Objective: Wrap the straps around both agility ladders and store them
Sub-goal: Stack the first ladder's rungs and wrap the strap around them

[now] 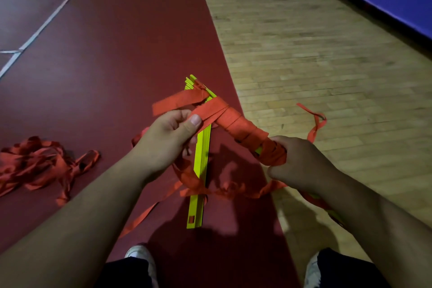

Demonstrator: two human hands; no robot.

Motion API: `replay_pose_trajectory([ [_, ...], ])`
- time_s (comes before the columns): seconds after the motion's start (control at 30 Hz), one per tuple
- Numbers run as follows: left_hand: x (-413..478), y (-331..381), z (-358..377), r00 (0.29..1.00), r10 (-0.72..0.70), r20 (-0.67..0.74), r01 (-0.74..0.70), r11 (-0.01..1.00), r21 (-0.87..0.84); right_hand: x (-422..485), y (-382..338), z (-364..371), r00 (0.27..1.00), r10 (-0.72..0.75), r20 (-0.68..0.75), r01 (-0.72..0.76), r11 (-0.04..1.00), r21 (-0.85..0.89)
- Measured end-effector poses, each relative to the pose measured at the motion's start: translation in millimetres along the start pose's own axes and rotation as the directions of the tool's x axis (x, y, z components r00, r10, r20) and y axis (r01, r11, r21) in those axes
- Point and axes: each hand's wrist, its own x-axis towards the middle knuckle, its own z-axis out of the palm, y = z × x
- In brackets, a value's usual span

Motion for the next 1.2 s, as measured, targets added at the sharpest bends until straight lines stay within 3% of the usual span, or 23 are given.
replay_pose_trajectory([
  [0.2,-3,-1,-13,0.985,0.006,0.173,0.023,0.986,-0.165,0,-3,-2,1.0,0.018,0.014,-0.018,1.0,-0.026],
  [0.47,-4,-5,-5,0.984,-0.072,0.164,0.104,0.975,-0.197,1,-4,2,1.0,0.015,0.01,-0.014,0.996,-0.091],
  [0.53,-5,0,-2,0.989,-0.086,0.124,0.104,0.984,-0.144,1,-5,0,1.0,0.021,0.0,-0.021,0.995,-0.095],
  [0.7,-4,3,-5,0.998,-0.006,0.063,-0.008,0.975,0.221,2,-2,-1,0.999,0.038,-0.014,-0.039,0.995,-0.096],
  [0.93,-4,2,-1,0.995,-0.082,0.05,0.077,0.994,0.083,3,-3,-4,0.999,0.031,-0.038,-0.032,0.998,-0.048],
  [1.1,0,1,-7,1.0,0.002,0.025,-0.013,0.905,0.426,2,-3,-6,0.999,0.032,-0.027,-0.033,0.997,-0.069],
  [1.2,-1,-2,-6,1.0,0.02,0.02,-0.027,0.872,0.489,3,0,-6,0.999,0.045,-0.023,-0.047,0.995,-0.09],
])
